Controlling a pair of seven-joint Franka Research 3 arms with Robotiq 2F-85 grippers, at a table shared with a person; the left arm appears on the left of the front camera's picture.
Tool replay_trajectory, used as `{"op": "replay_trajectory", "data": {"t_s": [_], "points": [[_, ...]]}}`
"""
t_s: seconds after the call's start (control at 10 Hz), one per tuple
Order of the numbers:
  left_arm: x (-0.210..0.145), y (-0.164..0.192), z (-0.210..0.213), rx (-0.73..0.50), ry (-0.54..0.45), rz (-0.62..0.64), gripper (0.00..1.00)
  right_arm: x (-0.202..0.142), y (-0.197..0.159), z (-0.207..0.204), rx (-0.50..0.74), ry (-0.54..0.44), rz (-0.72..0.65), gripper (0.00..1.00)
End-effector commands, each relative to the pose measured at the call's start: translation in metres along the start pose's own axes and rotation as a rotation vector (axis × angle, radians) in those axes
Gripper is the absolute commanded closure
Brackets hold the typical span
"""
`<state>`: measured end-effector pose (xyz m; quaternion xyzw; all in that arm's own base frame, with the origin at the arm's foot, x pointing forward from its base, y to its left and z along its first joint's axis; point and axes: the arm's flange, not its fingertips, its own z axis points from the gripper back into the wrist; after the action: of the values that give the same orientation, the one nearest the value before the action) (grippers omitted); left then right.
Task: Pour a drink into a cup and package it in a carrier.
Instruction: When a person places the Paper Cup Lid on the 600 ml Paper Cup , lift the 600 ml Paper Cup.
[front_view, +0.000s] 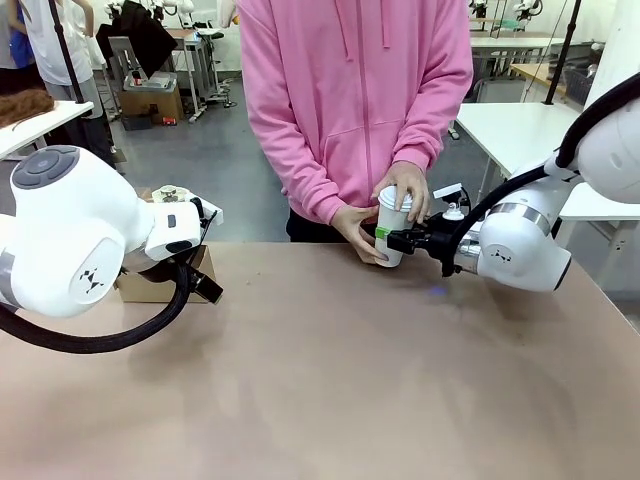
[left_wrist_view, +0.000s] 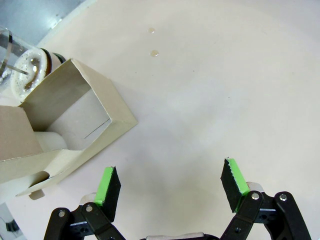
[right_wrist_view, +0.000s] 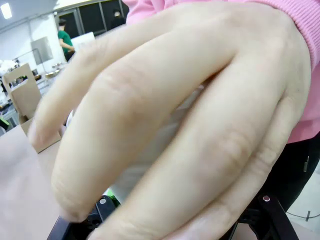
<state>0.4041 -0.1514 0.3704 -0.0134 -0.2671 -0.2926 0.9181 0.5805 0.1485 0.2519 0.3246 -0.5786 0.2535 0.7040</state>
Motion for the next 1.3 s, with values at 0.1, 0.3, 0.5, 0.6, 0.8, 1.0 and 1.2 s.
{"op": "replay_trajectory", "data": {"t_s": [0.1,0.3,0.5,0.6,0.8,1.0,1.2], "points": [[-0.0002,0.0,0.0005,-0.001,-0.001,0.001,0.0,0.01,0.0029,-0.0028,0.004,-0.017,0.007,0.19],[-0.0002,0.0,0.0005,-0.001,-0.001,0.001,0.0,0.01,0.0029,-0.0028,0.004,-0.017,0.007,0.19],[-0.0002,0.0,0.0005,-0.001,-0.001,0.001,0.0,0.01,0.0029,-0.0028,0.004,-0.017,0.007,0.19],[-0.0002,0.0,0.0005,-0.001,-0.001,0.001,0.0,0.01,0.0029,-0.0028,0.004,-0.017,0.007,0.19],[-0.0002,0.0,0.0005,-0.001,-0.001,0.001,0.0,0.01,0.0029,-0.0028,0.004,-0.017,0.007,0.19],[-0.0002,0.0,0.0005,-0.001,-0.001,0.001,0.0,0.01,0.0029,-0.0028,0.004,-0.017,0.007,0.19],[-0.0002,0.0,0.0005,-0.001,-0.001,0.001,0.0,0.01,0.0029,-0.0028,0.004,-0.017,0.007,0.19]]}}
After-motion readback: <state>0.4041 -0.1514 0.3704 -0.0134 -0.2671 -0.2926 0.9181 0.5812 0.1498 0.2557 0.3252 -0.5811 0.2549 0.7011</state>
